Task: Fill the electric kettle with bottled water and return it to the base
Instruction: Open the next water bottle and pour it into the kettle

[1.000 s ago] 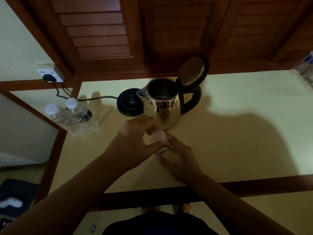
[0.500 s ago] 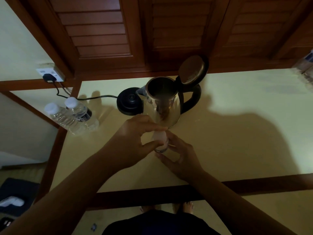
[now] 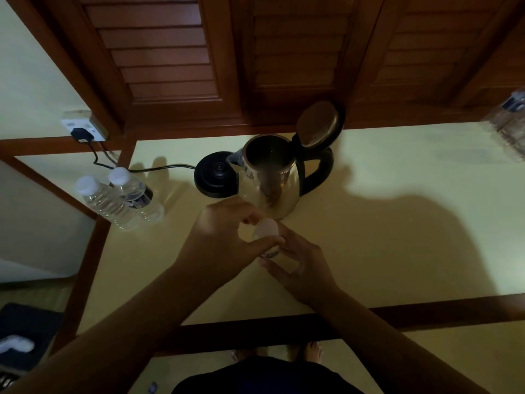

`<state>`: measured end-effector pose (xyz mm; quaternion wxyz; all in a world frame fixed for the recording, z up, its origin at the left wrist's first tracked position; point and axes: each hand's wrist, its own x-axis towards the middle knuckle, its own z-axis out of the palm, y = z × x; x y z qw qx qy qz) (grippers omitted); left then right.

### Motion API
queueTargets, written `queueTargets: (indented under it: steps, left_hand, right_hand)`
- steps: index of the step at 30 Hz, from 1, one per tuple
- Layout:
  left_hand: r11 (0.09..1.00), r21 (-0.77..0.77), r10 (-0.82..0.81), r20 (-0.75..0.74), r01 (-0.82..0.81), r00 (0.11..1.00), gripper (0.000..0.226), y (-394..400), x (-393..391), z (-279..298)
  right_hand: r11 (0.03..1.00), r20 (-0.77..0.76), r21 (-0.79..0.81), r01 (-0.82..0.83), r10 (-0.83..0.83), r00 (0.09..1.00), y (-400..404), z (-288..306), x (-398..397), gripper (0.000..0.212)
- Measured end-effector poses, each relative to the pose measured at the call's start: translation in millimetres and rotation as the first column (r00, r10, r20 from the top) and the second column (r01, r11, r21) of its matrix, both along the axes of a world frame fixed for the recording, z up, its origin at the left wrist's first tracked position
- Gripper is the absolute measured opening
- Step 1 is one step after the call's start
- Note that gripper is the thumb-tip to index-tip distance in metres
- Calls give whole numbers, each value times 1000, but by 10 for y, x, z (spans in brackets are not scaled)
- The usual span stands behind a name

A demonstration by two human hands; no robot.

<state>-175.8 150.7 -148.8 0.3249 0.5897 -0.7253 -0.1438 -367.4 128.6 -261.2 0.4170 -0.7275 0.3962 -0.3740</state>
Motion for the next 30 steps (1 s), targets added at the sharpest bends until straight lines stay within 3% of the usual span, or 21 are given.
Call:
queueTargets:
  steps: [3, 6, 10, 15, 18, 23, 27, 30]
  left_hand:
    - [998, -57, -39, -34, 37, 999, 28, -2, -4, -38]
    - [979, 100, -176, -42, 179, 984, 27, -92, 84, 12]
    - [882, 316, -354, -46, 350, 934, 32, -286, 250, 116]
    - [752, 450, -521, -40, 481, 853, 34, -511, 313, 253]
    - [765, 436, -484, -97, 475, 869, 40, -525, 315, 199]
    - [893, 275, -335, -117, 355, 935, 74, -203, 261, -286]
    - [939, 224, -164, -378, 261, 911, 67, 4, 51, -647]
    - [949, 205, -127, -446, 239, 886, 64, 34, -122, -654]
  right_hand:
    - [1000, -7, 1, -19, 19, 1000, -15, 46, -2, 66]
    - [999, -13, 19, -36, 36, 999, -40, 61, -15, 68]
    - [995, -35, 62, -75, 77, 996, -112, 34, -60, 66]
    - [988, -60, 102, -116, 123, 991, -196, 20, -116, 64]
    - [982, -79, 138, -126, 138, 987, -232, 31, -138, 63]
    - [983, -80, 166, -77, 91, 993, -164, 36, -166, 68]
    - [986, -163, 155, -65, 90, 982, -128, 63, -268, 73]
    - [988, -160, 148, -41, 65, 985, -67, 53, -426, 69]
